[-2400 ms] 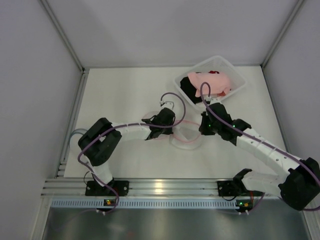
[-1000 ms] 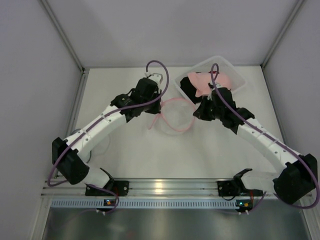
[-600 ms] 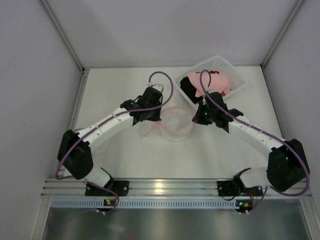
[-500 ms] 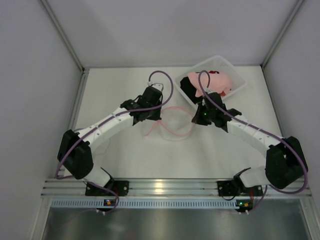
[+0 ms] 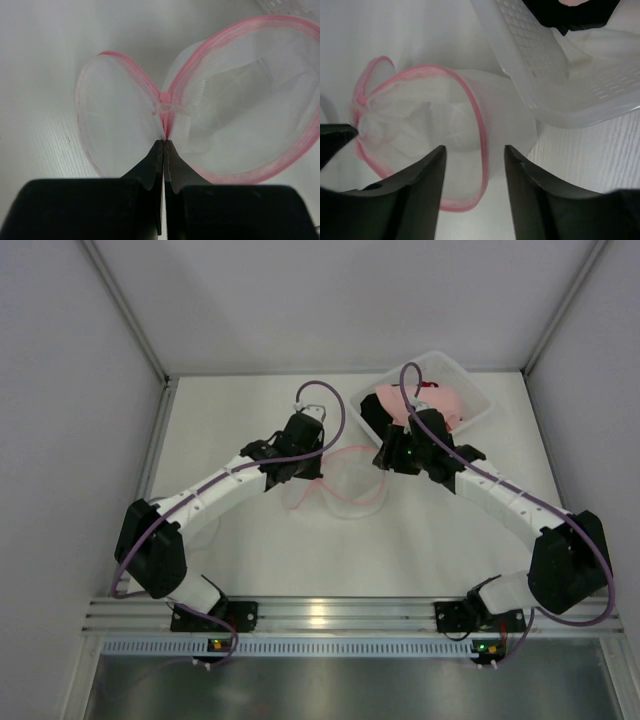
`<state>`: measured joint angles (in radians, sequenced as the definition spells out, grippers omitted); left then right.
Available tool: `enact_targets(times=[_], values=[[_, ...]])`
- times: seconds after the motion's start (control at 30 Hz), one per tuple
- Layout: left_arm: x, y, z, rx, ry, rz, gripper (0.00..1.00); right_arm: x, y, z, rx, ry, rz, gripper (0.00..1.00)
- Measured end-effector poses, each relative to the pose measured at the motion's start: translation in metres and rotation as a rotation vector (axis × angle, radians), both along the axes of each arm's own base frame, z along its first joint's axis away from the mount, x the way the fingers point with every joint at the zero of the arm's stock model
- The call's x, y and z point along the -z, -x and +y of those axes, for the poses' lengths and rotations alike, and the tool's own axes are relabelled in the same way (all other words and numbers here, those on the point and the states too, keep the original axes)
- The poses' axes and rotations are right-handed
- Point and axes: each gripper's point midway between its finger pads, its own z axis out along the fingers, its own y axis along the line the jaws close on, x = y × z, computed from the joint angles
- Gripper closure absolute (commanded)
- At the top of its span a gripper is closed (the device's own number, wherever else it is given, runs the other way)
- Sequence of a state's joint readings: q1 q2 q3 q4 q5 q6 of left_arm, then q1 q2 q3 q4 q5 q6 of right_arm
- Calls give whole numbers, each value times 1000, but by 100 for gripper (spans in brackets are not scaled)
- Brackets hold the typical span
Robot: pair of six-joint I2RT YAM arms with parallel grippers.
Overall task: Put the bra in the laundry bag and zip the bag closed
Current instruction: Adjust the laundry bag at the center of the board, then pick up the bra from the bin.
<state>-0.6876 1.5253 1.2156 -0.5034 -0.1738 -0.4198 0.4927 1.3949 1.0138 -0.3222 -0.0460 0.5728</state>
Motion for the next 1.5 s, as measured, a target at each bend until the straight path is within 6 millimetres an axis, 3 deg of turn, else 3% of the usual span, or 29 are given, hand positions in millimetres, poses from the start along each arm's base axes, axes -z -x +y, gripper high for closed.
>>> enact_targets(times=[0.1,0.2,0.4,0.53,0.73,0.8,0.97,1.3,1.5], values=[[0,-1,-1,0,4,-4,100,-6,-7,-9,28,-2,-12,18],[0,-2,-2,0,9,-8,100,-21,-20,-27,93,-8,-48,10],[1,0,-5,4,29,0,100,-53,-46,-75,294,-46,-142,9],[4,1,-6,6,36,6,100,-46,-59,-92,410,-106,-187,10],[11,6,-3,4,32,20,100,5,-58,-96,521,-209,-185,12],[10,7,-3,6,37,18,100,8,-65,-94,533,-244,-208,12],[6,10,-1,8,48,7,100,-6,-87,-91,558,-333,-313,12],[0,15,5,1,55,-11,100,-70,-117,-89,586,-402,-424,9],[1,14,5,-1,53,-13,100,-62,-120,-109,649,-364,-385,9]])
